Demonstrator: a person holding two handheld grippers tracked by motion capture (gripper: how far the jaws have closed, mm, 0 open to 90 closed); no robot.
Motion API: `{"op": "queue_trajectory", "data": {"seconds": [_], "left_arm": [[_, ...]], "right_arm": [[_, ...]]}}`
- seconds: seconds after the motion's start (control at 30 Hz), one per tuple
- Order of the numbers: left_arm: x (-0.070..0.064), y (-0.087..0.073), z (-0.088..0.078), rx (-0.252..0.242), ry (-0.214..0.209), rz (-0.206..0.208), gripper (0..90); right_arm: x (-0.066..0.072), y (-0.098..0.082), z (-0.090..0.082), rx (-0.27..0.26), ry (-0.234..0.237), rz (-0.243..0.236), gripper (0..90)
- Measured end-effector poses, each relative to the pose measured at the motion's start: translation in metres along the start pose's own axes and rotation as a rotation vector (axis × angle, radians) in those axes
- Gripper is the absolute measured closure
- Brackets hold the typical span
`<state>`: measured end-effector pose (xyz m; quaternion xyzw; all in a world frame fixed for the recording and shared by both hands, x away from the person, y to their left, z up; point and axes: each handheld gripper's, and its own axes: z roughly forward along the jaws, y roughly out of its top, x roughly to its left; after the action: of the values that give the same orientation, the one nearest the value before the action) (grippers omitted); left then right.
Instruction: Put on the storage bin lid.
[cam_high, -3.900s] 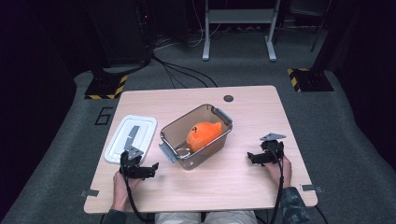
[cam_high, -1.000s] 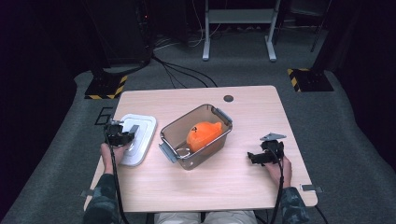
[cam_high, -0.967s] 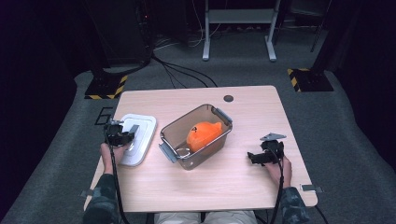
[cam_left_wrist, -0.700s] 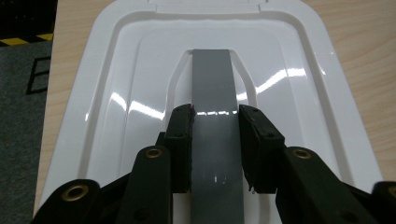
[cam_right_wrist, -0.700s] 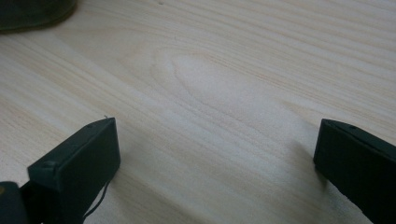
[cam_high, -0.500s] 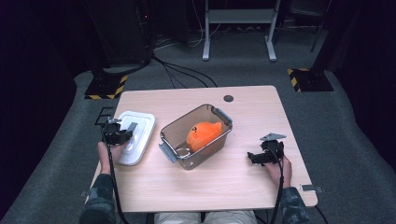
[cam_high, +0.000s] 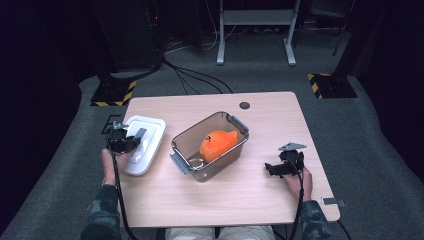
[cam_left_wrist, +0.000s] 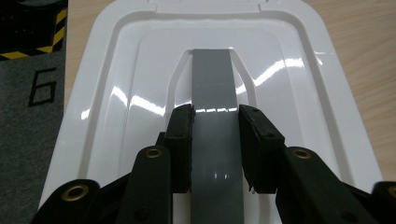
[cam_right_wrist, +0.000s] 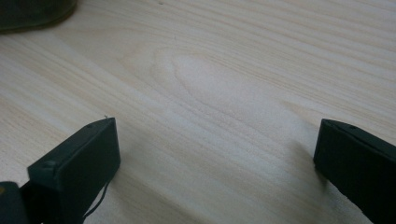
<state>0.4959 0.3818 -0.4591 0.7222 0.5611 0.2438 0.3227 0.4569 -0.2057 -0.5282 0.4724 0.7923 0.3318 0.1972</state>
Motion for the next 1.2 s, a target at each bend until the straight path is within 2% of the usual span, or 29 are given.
{"op": "queue_trajectory", "data": {"seconds": [0.33,0.67,1.2], "left_arm": [[-0.003,0.012,-0.011,-0.020,-0.010,0.023,66.6],[-0.008,0.030,-0.028,-0.040,-0.023,0.046,66.6],[-0.024,0.059,-0.048,-0.073,-0.065,0.096,66.5]], "right_arm": [[0.000,0.000,0.000,0.000,0.000,0.003,0.0],[0.000,0.000,0.000,-0.005,-0.001,-0.005,0.0],[0.000,0.000,0.000,-0.005,-0.001,-0.005,0.0]]}}
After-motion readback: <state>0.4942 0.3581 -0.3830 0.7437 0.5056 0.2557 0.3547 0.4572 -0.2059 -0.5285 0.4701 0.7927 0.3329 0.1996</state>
